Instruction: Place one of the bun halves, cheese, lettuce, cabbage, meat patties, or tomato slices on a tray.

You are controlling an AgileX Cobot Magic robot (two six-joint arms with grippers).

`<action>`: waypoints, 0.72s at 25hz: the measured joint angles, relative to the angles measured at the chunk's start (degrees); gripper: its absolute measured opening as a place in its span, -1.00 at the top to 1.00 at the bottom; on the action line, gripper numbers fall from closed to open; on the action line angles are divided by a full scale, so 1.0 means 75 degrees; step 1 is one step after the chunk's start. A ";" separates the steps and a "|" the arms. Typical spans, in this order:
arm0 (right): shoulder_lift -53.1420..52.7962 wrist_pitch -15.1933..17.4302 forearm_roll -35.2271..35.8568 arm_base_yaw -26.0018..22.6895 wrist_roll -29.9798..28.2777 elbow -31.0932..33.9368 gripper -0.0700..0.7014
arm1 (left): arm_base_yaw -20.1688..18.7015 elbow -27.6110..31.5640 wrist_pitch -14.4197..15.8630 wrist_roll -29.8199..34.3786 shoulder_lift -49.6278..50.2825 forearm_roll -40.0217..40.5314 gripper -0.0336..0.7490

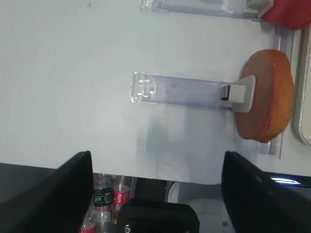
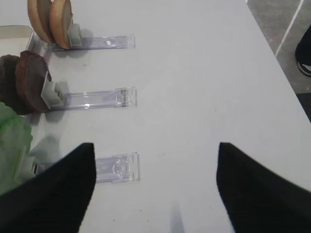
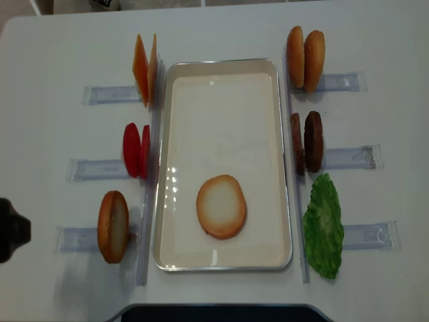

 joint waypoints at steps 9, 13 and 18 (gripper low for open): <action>0.0000 0.0000 0.0000 0.0000 0.0000 0.0000 -0.54 | 0.0000 0.1065 -0.0219 0.0648 -0.1704 -0.0480 -0.69; 0.0000 0.0000 0.0000 0.0000 0.0000 0.0000 -0.54 | -0.0229 0.1378 -0.0319 0.0782 -0.2314 -0.0502 -0.69; 0.0000 0.0000 0.0000 0.0000 0.0000 0.0000 -0.54 | -0.0370 0.1475 -0.0471 0.0940 -0.2913 -0.0505 -0.69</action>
